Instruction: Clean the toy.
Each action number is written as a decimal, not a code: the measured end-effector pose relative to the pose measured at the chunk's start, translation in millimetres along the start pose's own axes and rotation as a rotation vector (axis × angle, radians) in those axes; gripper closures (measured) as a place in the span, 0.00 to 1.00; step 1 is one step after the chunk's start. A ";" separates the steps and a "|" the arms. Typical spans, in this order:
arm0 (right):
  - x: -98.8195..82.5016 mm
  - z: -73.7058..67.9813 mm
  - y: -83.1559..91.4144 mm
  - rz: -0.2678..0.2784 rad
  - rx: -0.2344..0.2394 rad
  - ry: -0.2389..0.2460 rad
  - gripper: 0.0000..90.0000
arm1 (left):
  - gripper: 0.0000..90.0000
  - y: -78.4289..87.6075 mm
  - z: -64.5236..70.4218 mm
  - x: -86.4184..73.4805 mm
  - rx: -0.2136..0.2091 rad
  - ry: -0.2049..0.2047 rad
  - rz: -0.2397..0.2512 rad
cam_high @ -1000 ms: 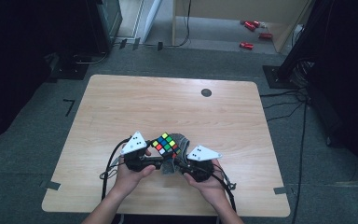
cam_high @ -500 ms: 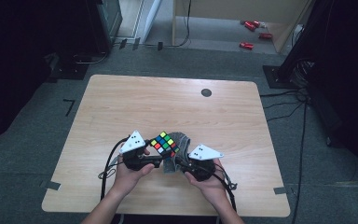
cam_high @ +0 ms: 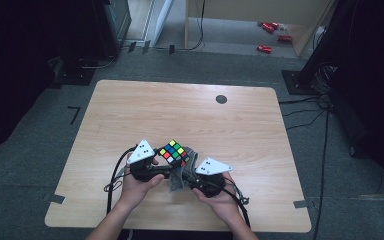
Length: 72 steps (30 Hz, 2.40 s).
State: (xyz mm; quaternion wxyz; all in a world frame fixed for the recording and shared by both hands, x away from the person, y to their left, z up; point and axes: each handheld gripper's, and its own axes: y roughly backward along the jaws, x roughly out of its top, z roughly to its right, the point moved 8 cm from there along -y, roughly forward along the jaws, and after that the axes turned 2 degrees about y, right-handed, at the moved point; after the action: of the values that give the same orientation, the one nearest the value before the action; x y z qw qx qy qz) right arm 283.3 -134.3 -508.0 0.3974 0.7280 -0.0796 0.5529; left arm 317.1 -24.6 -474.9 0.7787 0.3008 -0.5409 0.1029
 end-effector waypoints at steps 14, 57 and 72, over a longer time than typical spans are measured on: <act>-2.4 -7.4 -7.7 -0.004 0.015 -0.001 0.80 | 0.39 -1.7 5.7 -0.5 -0.022 -0.004 -0.005; 9.2 6.1 5.2 0.067 0.005 -0.056 0.80 | 0.39 3.3 7.2 5.0 -0.059 0.034 0.024; 6.0 17.6 10.6 0.055 -0.032 -0.048 0.80 | 0.39 6.2 -3.5 -1.1 -0.045 0.004 -0.004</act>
State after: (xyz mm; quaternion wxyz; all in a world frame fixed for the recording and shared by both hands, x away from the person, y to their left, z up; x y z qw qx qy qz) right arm 292.8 -151.2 -498.9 0.3919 0.7320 -0.1178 0.5447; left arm 316.4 -17.4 -474.5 0.7866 0.2841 -0.5408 0.0896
